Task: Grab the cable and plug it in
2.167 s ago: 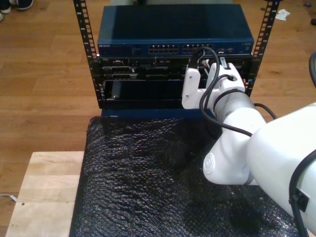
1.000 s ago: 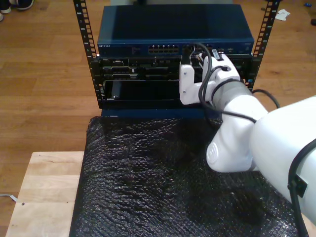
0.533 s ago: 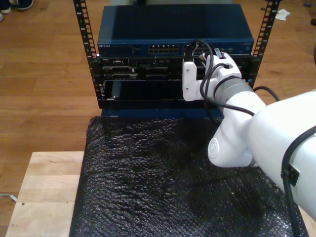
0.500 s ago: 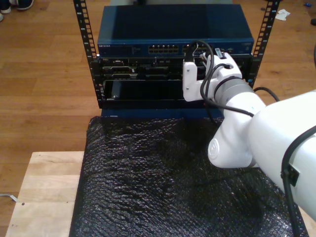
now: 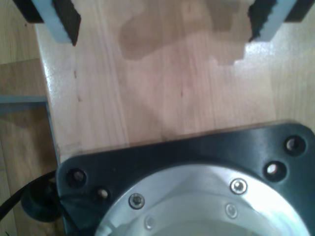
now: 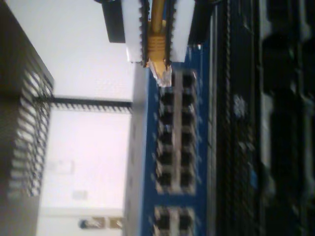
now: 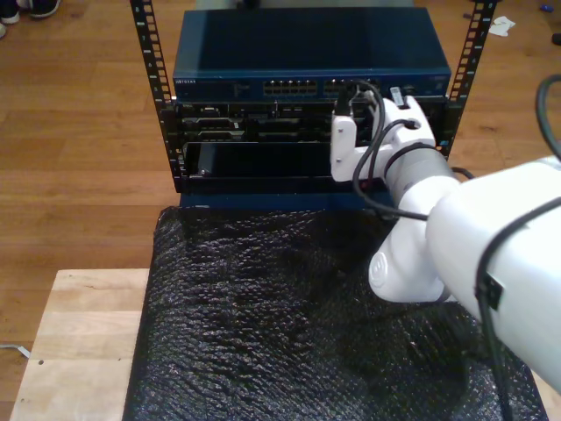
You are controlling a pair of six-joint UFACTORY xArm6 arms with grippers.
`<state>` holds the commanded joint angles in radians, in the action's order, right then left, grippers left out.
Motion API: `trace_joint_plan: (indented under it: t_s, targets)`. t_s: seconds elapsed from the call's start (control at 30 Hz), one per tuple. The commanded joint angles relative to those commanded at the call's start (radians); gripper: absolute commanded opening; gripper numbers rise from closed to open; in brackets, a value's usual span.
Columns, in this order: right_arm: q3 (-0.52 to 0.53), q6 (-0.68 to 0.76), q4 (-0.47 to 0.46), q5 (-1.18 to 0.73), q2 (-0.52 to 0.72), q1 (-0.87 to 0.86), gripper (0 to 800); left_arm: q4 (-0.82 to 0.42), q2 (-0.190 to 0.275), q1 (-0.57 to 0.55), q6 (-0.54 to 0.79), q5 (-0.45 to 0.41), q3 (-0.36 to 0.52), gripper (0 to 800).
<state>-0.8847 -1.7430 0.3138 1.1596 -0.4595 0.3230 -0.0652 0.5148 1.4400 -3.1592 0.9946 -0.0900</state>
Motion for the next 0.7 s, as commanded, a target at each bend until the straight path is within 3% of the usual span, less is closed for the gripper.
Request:
trace_joint_plan:
  t_s: [0.5, 0.7]
  targets:
    - [-0.041, -0.003, 0.006, 0.018, -0.034, -0.005, 0, 0.000, 0.000, 0.000, 0.000, 0.000, 0.000, 800]
    - [-0.064, -0.005, 0.077, 0.049, -0.074, 0.008, 0, 0.000, 0.000, 0.000, 0.000, 0.000, 0.000, 800]
